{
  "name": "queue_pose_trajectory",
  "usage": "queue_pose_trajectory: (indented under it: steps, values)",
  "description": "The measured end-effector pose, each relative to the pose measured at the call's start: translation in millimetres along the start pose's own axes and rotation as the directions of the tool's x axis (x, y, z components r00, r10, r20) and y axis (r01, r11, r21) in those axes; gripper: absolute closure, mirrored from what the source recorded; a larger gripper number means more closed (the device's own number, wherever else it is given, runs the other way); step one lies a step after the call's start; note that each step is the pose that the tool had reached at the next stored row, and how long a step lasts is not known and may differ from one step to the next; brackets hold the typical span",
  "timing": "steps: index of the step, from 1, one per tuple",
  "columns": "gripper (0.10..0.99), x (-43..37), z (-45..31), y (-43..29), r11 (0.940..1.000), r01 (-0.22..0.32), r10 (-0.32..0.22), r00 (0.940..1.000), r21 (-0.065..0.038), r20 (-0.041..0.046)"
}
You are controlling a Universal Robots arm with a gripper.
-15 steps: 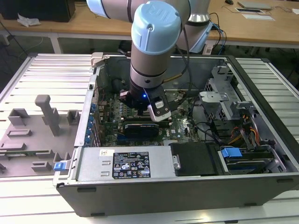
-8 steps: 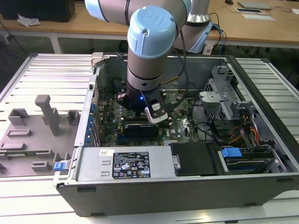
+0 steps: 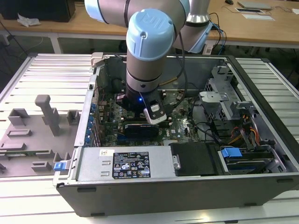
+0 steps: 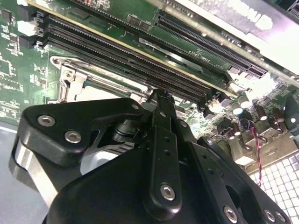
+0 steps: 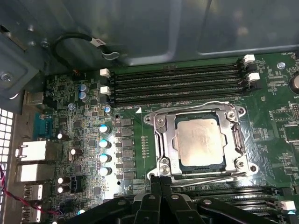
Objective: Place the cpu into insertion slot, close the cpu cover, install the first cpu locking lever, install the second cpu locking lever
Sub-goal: 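Install the second cpu locking lever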
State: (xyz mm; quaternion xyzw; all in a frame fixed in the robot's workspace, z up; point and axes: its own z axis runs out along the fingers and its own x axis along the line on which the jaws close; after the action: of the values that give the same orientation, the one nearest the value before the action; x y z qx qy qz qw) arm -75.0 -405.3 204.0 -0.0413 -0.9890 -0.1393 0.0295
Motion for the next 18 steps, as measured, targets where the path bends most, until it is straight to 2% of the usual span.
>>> queue_pose_trajectory:
  steps: [5,9,18]
  values:
    - [0.98,2.2,2.5,-0.6,1.0,0.0,0.0,1.0,0.0,-0.0002]
    - [0.98,6.3,3.7,2.1,1.0,0.0,0.0,1.0,0.001,-0.0001]
    - [0.98,7.1,8.5,1.2,1.0,0.0,0.0,1.0,0.002,0.0]
